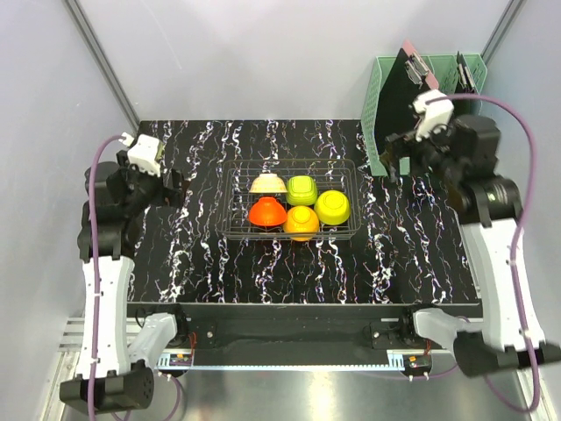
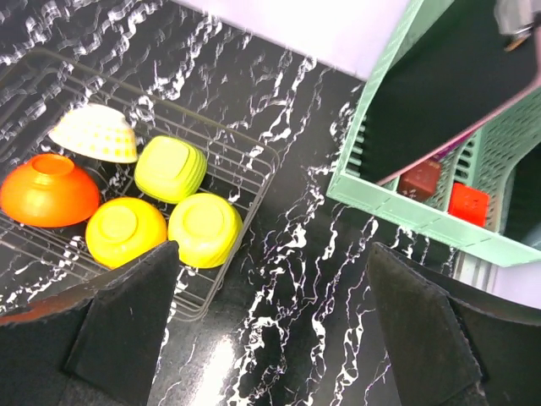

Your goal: Load the bowls into the dish rack

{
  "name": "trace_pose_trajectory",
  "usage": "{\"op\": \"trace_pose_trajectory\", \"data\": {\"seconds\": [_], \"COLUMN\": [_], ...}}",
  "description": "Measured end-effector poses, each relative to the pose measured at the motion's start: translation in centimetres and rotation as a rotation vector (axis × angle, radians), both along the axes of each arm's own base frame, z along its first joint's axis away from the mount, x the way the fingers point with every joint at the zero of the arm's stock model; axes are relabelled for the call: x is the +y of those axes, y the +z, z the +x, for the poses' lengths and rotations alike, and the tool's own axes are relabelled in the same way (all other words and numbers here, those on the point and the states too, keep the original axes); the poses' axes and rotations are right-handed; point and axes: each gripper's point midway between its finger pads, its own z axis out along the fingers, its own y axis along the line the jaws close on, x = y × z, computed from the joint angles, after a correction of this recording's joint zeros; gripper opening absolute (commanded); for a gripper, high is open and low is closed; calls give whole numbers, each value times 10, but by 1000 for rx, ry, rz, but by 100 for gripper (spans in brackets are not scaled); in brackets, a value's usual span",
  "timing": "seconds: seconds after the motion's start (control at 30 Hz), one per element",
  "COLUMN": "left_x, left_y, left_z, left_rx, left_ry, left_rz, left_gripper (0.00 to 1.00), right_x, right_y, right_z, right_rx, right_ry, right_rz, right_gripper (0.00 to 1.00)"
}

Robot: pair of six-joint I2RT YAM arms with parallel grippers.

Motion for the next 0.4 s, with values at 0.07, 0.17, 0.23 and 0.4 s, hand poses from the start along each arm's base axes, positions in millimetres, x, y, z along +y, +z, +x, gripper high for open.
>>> {"op": "trace_pose_trajectory", "data": {"seconds": [0.07, 0.17, 0.23, 0.4], "left_x": [5, 8, 8, 7], "left_y": [-4, -5, -4, -4], "left_z": [-6, -9, -9, -9], "left_rx": [-1, 0, -2, 3], "left_ry": [25, 43, 46, 50], "left_rz": [-6, -20, -26, -42], "left_gripper": [99, 99, 99, 99], "right_x": [-5, -12, -14, -18], "right_y": [7, 5, -1, -21], "right_z": [-16, -26, -27, -19], "right_rx": [-34, -48, -33, 27], "right_ry": [-4, -18, -23, -36], "right_rz": [13, 23, 28, 41], "right_gripper": [100, 100, 100, 100]}}
